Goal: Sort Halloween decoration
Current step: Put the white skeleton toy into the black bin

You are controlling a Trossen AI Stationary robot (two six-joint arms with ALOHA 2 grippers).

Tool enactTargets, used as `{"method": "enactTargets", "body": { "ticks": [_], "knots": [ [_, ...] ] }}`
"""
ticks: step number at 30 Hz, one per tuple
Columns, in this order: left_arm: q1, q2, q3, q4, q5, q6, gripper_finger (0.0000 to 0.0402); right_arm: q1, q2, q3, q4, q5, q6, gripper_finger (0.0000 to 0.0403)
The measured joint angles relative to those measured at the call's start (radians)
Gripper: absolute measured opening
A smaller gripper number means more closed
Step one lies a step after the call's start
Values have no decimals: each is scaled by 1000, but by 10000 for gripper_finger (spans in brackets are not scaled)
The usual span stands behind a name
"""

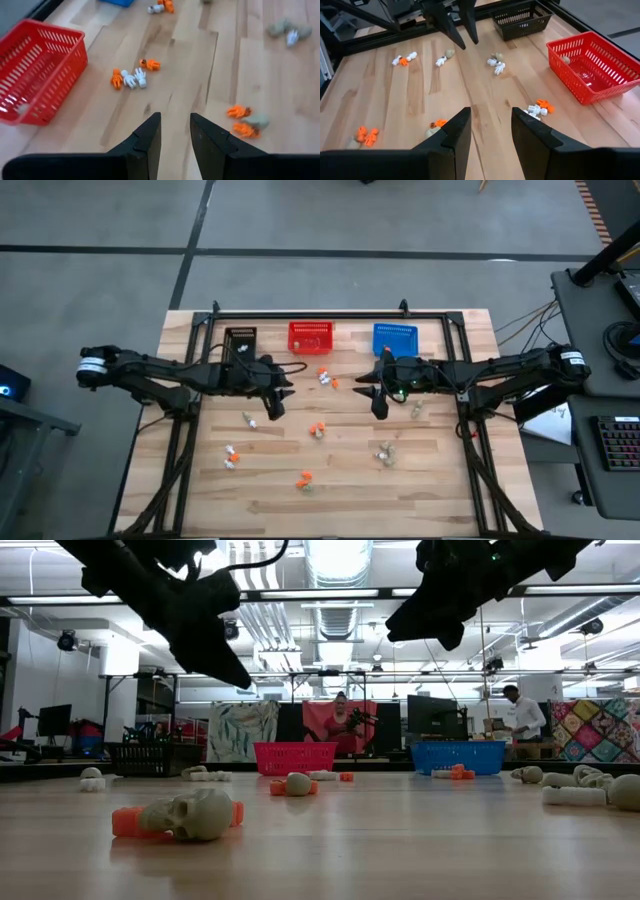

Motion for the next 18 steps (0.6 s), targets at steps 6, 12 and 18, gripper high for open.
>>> {"method": "enactTargets", "body": {
  "ticks": [6,12,18],
  "knots": [
    [2,0,0,-44,24,259,87,0,0,0,1,2,6,128],
    [38,30,0,-78,116,468,87,0,0,0,1,17,11,128],
    [120,94,0,-88,136,539,87,0,0,0,1,27,12,128]
  ]
}}
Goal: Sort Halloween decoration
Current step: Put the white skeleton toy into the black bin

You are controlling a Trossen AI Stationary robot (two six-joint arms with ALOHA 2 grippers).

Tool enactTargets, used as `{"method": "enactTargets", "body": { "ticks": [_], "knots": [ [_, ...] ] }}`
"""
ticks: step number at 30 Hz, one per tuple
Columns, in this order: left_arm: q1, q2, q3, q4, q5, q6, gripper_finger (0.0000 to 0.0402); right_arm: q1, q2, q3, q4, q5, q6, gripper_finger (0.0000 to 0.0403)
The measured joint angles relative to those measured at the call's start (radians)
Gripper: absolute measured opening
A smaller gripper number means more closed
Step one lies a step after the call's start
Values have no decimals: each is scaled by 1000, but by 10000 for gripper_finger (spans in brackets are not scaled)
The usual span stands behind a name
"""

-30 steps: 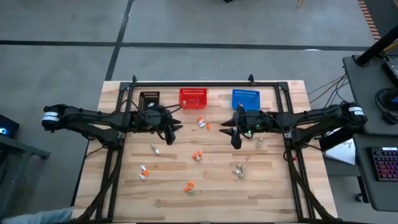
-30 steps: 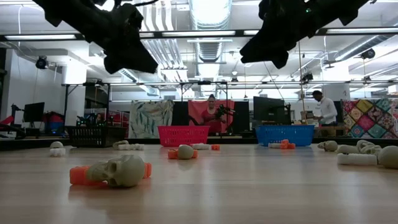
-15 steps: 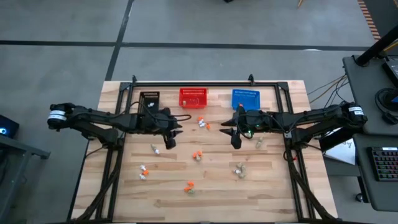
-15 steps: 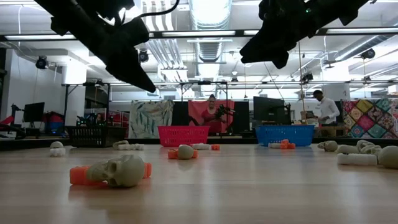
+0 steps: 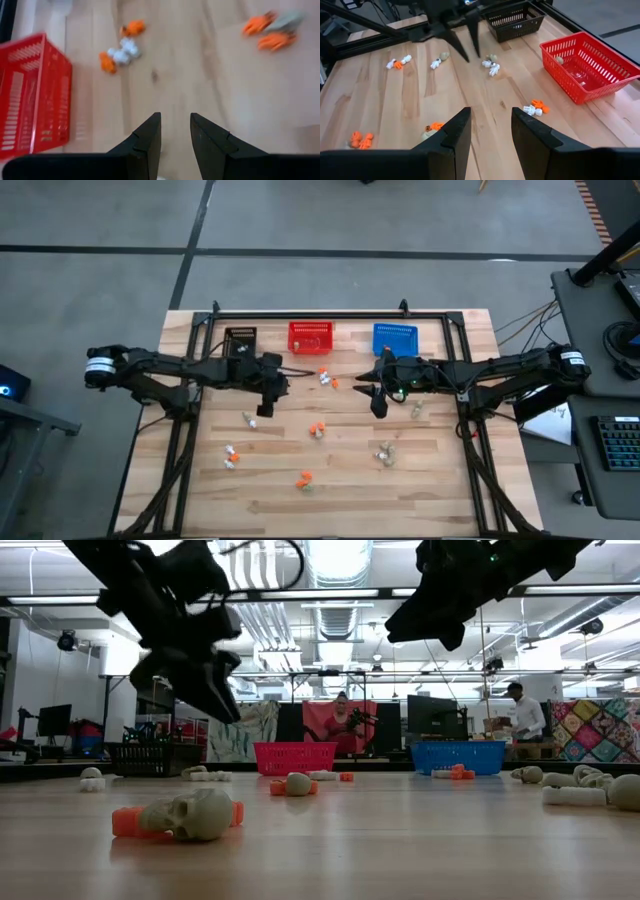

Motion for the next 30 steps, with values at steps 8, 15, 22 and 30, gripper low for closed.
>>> {"method": "enactTargets", "body": {
  "ticks": [8,15,22,30],
  "knots": [
    [64,67,28,-3,1,42,87,0,0,-1,0,0,17,128],
    [92,191,152,-166,1,127,87,0,0,-1,-4,24,15,128],
    [113,271,213,-262,2,157,87,0,0,-1,-19,25,15,128],
    [119,308,211,-262,-8,205,119,0,0,-1,-23,25,14,128]
  ]
}}
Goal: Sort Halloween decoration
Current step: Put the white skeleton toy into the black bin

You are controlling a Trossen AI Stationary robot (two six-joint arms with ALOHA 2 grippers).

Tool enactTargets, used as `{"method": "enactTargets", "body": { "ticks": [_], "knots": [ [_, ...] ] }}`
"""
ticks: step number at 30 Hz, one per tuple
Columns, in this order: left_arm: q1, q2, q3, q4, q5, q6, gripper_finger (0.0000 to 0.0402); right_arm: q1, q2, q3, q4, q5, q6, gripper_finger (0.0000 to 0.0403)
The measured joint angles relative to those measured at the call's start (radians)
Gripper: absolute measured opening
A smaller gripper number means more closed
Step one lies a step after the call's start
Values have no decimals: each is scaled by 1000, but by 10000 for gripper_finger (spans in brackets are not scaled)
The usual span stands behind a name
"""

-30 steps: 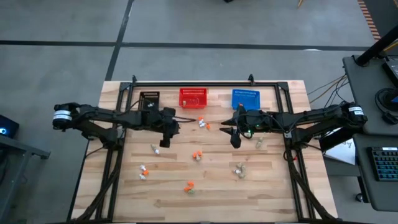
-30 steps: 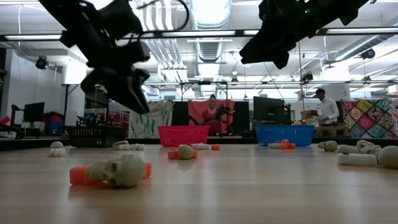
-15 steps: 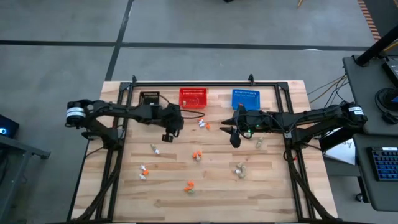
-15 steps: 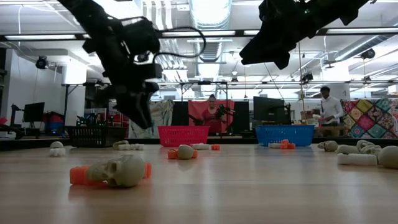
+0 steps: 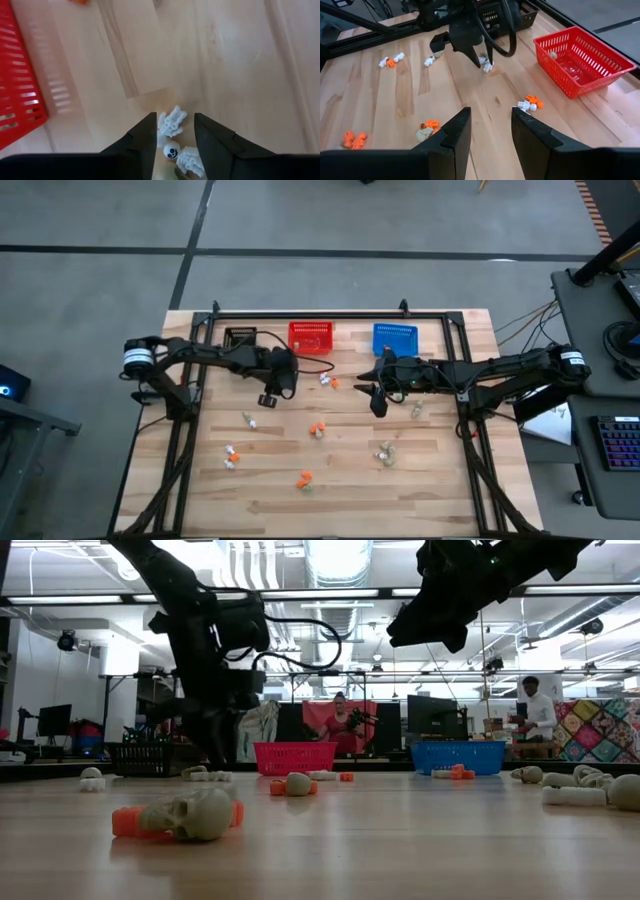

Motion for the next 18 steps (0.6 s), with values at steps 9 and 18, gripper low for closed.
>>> {"method": "enactTargets", "body": {
  "ticks": [9,18],
  "knots": [
    [20,9,-1,17,-17,9,153,0,0,0,0,0,-18,128],
    [40,51,-2,24,29,18,153,0,0,0,0,0,-21,128]
  ]
}}
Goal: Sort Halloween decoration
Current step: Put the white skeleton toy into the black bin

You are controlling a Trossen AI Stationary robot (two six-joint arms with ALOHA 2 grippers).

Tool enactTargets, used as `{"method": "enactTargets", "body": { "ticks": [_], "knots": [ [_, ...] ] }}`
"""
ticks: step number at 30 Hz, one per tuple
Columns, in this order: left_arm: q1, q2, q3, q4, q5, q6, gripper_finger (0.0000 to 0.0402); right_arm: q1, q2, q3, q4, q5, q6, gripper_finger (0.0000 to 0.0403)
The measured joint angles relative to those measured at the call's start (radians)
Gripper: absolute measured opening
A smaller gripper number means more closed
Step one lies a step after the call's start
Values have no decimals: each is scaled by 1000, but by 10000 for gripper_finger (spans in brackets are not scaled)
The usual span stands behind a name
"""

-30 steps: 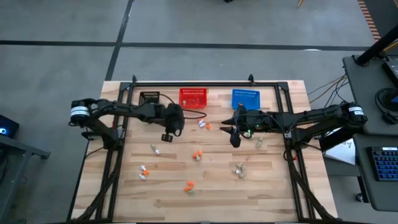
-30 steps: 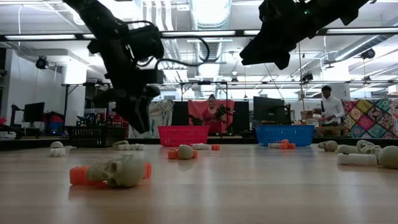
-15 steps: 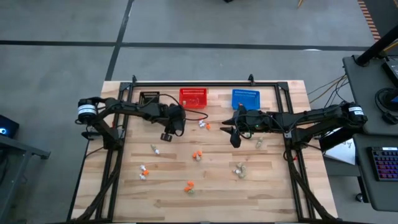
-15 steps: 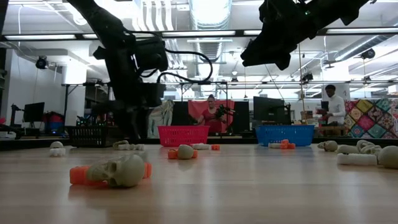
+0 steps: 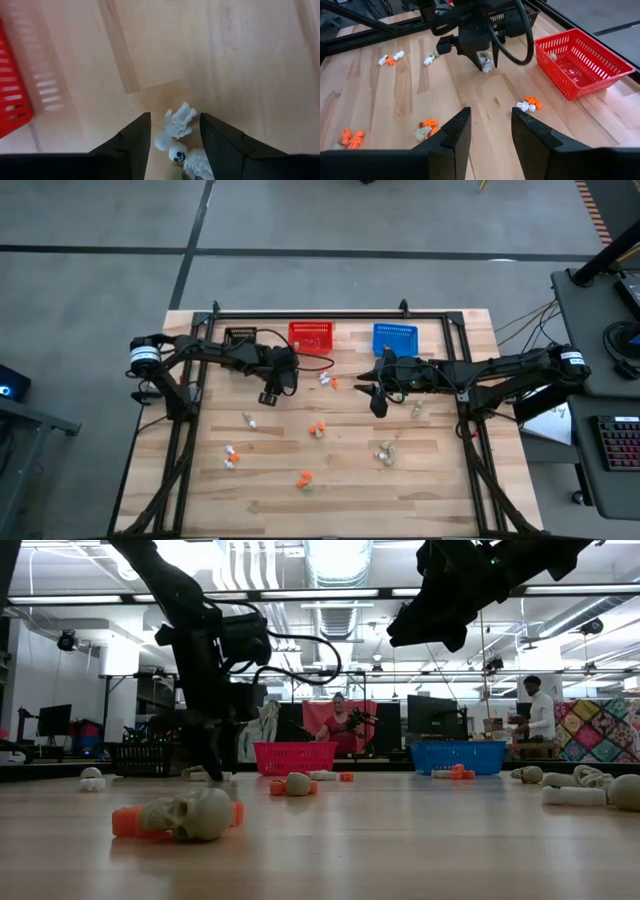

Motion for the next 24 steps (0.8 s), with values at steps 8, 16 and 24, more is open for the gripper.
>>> {"method": "enactTargets", "body": {
  "ticks": [8,16,24],
  "knots": [
    [0,17,4,0,4,20,124,0,0,0,1,0,-13,128],
    [-2,18,8,0,6,44,52,0,0,0,1,0,-15,128],
    [-2,7,9,10,0,41,10,0,0,0,1,0,-16,128]
  ]
}}
